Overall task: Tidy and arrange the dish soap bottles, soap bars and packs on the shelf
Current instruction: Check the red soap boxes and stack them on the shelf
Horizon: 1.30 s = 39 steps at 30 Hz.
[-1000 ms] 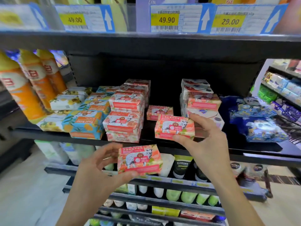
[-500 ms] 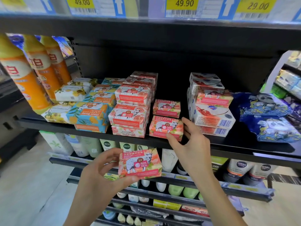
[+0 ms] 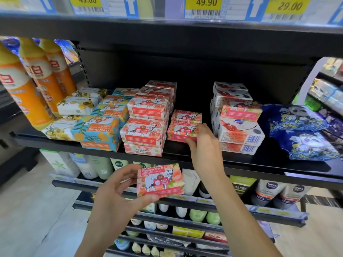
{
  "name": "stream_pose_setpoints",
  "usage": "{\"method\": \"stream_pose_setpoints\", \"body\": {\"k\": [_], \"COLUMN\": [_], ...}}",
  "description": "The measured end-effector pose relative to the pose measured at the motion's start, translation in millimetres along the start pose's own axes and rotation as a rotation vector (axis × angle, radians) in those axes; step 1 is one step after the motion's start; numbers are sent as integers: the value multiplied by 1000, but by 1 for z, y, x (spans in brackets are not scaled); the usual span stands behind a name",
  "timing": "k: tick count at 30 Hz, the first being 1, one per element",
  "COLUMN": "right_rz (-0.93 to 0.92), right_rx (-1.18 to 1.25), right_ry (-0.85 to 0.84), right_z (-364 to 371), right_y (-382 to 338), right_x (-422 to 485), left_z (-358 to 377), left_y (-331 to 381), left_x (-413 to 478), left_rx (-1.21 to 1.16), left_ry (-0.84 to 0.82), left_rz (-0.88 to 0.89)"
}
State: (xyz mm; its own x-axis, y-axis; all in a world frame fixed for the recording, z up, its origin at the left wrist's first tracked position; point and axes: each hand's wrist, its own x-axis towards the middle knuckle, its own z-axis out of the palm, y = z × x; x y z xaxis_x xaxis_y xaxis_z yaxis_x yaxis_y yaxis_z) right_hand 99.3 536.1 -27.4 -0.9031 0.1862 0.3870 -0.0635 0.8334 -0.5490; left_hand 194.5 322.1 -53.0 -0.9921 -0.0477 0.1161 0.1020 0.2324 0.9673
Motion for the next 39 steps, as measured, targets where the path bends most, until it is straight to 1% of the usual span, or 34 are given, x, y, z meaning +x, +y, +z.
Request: {"method": "stream_pose_setpoints", "body": {"k": [3,4,7,10,13,16,20,24,26,30,32,35,39], "right_rz": [-71,-93,-61,-72,-72,-37,-16,-3,15,39,44,48,18], "right_rx": [77,143,433,432,422,451,467,485,506,519,479,410,302], "right_ry": [22,7,-173,-316,-373,-345,-283,-252,-218,-129,-104,-95,-90], "right_z": [-15,-22,-41,-47,-47,-48,-51,-52,-53,-54,-49,-38,-30], "right_y": [1,3,6,13,18,21,21,21,22,22,22,21,19], "right_x": [-24,-35,-69,-84,-85,-84,-81,-76,-72,-61,-57,-53,-49], "left_z": [2,3,5,12,19,23,23,22,16,4,0,-1,0], "left_y": [0,0,-2,-1,2,7,7,5,8,18,19,13,9], "left_x": [2,4,7,11,13,16,24,29,30,47,64,86,93], "left_rx": [0,0,10,20,34,50,70,198,268,503,601,699,679], "left_ry": [-18,-22,-33,-57,-100,-126,-130,-120,-54,196,240,216,177], "left_rz": [14,16,27,67,120,169,188,278,356,647,711,707,661]}}
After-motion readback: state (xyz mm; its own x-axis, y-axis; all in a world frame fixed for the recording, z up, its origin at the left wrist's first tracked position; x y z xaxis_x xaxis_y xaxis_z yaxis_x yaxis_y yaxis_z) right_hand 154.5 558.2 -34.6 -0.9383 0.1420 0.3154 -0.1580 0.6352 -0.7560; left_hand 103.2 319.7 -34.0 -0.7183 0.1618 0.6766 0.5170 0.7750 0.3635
